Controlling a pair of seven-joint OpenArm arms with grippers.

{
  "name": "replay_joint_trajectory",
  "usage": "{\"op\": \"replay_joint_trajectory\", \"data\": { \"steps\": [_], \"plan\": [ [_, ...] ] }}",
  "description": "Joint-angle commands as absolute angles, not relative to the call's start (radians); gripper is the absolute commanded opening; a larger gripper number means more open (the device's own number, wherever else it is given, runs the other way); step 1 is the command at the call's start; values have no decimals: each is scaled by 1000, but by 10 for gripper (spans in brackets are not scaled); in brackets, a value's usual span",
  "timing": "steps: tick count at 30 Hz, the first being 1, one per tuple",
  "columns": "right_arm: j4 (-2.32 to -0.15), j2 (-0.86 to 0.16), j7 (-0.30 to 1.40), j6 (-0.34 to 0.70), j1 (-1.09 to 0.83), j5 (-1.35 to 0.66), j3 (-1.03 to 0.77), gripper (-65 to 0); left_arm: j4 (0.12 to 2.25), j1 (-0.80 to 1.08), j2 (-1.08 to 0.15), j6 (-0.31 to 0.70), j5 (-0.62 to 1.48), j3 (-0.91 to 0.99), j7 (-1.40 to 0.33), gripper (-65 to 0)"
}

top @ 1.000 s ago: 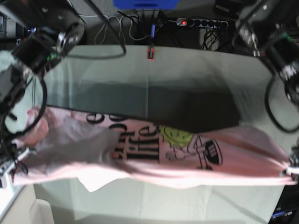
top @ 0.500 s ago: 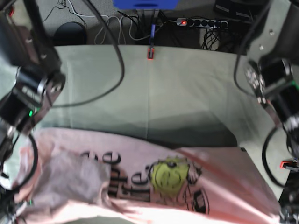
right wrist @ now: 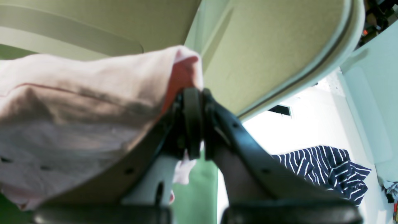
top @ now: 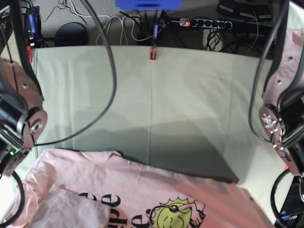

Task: Layout the t-shirt on the table in an organized manner, then fold the t-shirt properly
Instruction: 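Lift the shirt with both grippers and flip it over toward the robot, then lay the flipped shirt flat on the table and open both grippers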

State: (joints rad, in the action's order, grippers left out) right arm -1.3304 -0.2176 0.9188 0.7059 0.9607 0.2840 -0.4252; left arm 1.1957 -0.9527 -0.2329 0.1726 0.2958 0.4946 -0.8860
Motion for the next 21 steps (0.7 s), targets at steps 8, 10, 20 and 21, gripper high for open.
{"op": "replay_joint_trajectory", "data": {
  "steps": [8, 10, 20, 21],
  "plan": [
    [-1613, -226, 897, 698, 722, 277, -427, -650, 1481, -733, -278, 173, 360, 503, -857, -650],
    [-1689, -199, 898, 698, 624, 277, -440, -650, 1564, -622, -291, 173, 412, 506, -857, -650],
    [-1873, -54, 886, 698, 179, 277, -595, -650, 1699, -79, -289, 177, 664, 694, -848, -650],
    [-1871, -39, 885, 698, 151, 277, -611, -650, 1682, -35, -278, 179, 688, 707, -848, -650]
  ]
}}
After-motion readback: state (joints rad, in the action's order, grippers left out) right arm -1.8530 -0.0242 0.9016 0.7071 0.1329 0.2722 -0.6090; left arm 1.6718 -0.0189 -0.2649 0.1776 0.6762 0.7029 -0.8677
